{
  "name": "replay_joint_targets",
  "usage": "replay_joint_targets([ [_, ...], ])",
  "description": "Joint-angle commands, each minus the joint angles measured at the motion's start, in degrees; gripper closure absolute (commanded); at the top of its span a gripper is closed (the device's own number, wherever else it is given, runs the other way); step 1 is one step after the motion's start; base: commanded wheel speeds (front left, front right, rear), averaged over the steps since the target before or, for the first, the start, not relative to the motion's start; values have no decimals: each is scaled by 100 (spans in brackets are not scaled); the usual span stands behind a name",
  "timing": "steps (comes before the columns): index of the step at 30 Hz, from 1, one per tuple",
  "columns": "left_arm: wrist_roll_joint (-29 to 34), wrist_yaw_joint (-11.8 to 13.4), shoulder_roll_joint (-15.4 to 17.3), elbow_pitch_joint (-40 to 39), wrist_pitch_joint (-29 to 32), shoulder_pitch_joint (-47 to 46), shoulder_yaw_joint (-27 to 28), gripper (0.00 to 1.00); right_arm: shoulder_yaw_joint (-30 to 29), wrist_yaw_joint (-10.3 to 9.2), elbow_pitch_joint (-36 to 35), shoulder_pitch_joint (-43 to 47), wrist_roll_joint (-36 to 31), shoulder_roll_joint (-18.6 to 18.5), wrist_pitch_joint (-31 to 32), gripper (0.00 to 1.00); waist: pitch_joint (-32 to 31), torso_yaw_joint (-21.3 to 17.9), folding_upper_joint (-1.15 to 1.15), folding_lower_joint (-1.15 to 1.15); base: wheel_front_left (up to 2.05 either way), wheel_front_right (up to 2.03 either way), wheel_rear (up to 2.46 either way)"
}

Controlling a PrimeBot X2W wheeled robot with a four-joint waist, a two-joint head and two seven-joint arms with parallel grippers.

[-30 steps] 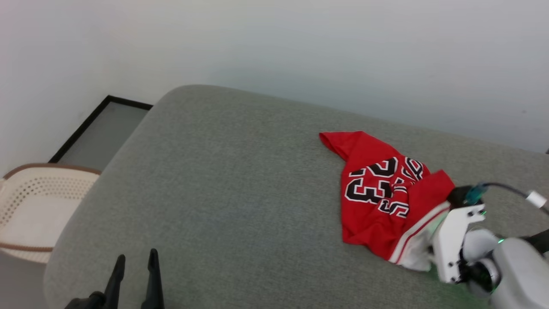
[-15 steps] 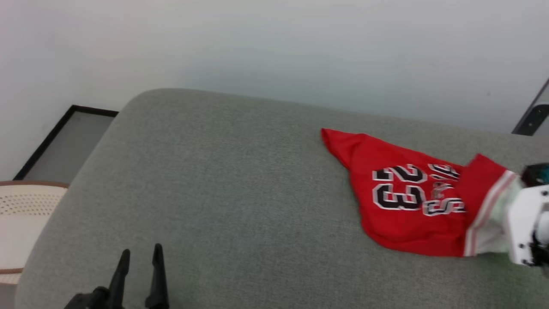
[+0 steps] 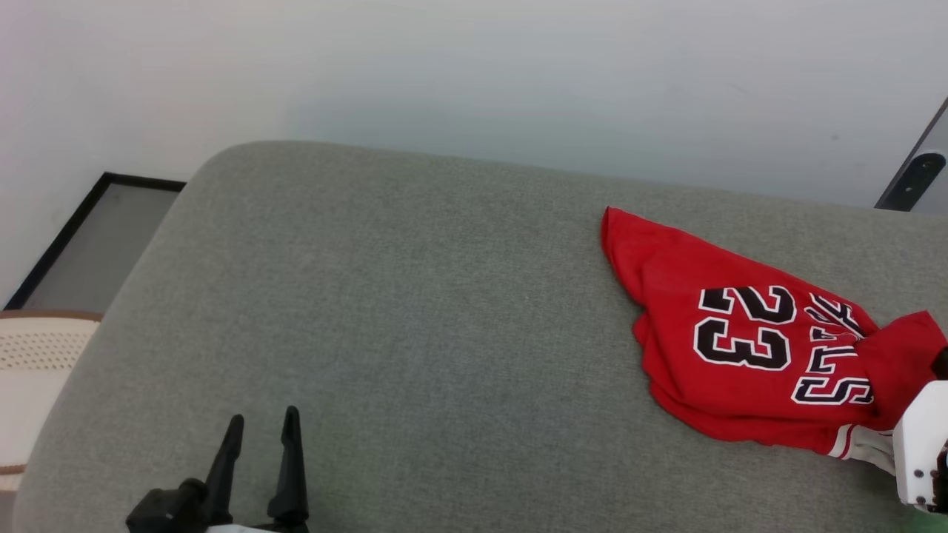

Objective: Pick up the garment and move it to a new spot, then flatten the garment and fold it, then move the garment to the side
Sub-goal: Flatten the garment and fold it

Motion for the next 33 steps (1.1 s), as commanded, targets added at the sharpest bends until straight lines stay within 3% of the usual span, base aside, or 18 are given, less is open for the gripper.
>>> replay_joint_targets([
  [1, 41, -14, 3, 21, 1, -44, -9, 0, 67, -7, 178, 136, 3, 133, 74, 0, -13, -6, 0, 0, 0, 0, 0],
  [4, 64, -14, 10, 53, 1, 4, 33, 0, 53, -1, 215, -109, 157, 294, 78, 0, -72, -62, 0, 0, 0, 0, 0],
  [10, 82, -15, 46, 28, 1, 141, 148, 0, 161, -7, -48, -391, 296, 209, 35, 0, -256, -297, 0, 0, 0, 0, 0],
  [17, 70, -15, 44, -54, 1, 311, 257, 0, 149, -7, -778, 21, 475, 199, -212, 0, -413, -619, 0, 0, 0, 0, 0],
  [21, 61, -15, 41, -105, 1, 386, 293, 0, -61, -7, -1411, 465, 323, 181, -807, 0, -437, -784, 0, 0, 0, 0, 0],
  [26, 27, -15, 36, -152, 0, 410, 337, 0, -634, -8, -1974, 1068, -22, 544, -1759, 0, -407, -930, 0, 0, 0, 0, 0],
  [33, 97, -15, 32, -184, 1, 312, 250, 0, -721, -8, -2485, 1428, -493, 883, -2842, 0, -370, -967, 0, 0, 0, 0, 0],
])
